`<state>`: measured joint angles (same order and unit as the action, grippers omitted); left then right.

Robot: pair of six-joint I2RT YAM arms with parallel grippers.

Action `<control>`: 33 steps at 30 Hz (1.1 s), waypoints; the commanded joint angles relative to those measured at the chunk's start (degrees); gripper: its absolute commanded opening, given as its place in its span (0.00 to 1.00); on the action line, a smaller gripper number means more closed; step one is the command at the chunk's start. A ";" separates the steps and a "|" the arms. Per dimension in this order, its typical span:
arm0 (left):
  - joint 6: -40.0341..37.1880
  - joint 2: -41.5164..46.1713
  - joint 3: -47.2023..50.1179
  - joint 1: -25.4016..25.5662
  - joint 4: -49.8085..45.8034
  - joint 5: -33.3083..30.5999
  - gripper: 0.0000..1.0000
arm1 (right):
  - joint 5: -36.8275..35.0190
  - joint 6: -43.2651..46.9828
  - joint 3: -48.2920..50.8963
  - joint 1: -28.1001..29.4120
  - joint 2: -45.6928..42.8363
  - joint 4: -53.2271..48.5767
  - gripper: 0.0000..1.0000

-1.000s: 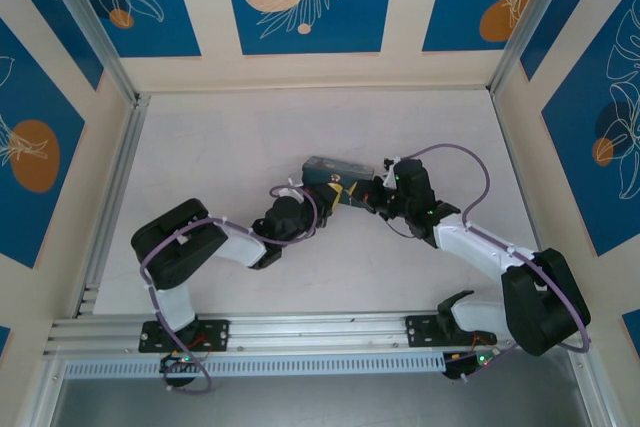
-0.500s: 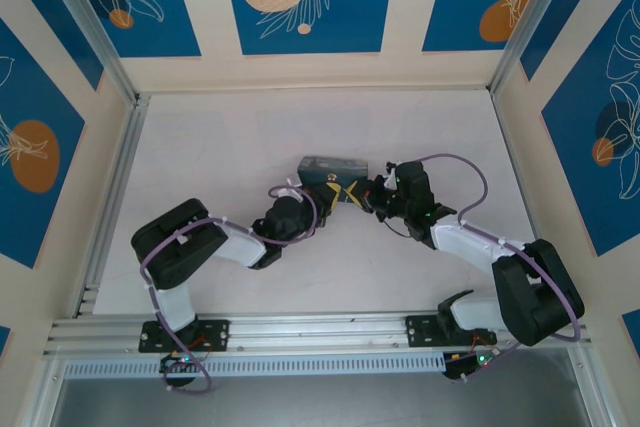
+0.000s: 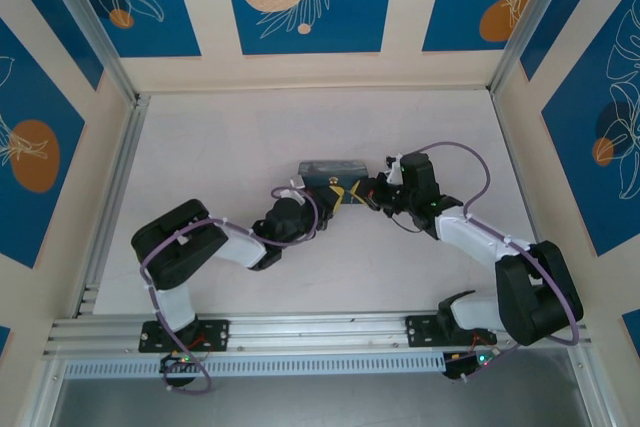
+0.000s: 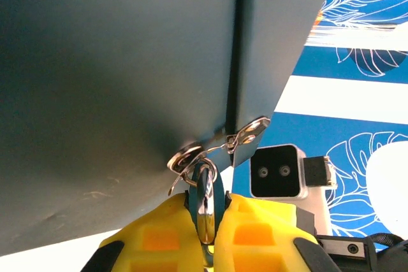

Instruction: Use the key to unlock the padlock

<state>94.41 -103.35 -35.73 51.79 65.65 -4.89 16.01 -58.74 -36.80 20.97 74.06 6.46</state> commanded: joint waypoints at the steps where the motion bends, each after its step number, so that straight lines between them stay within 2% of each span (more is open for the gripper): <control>1: -1.01 0.63 0.22 2.79 2.87 6.82 0.00 | 1.06 5.64 -3.61 -0.03 -1.12 0.79 0.00; 8: -1.72 0.77 0.03 2.79 2.22 6.94 0.00 | 1.84 2.33 -2.94 0.44 -0.07 3.97 0.00; 13: -1.72 0.85 -0.29 2.79 2.14 6.73 0.00 | 1.80 -6.05 0.96 1.61 0.38 9.85 0.00; 20: -0.62 0.86 -0.97 2.78 3.06 7.17 0.00 | -1.76 -16.47 8.20 2.89 -0.69 21.13 0.00; 27: -1.30 2.31 0.37 2.35 2.24 8.46 0.00 | 0.52 -7.63 6.15 0.85 -3.25 13.63 0.00; 33: -3.28 3.65 1.51 1.55 0.04 9.39 0.00 | 4.94 -3.60 7.49 -1.90 -4.48 13.22 0.00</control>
<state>93.62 -101.97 -34.89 51.81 64.29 -1.74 17.52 -65.91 -28.80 20.12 71.22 17.28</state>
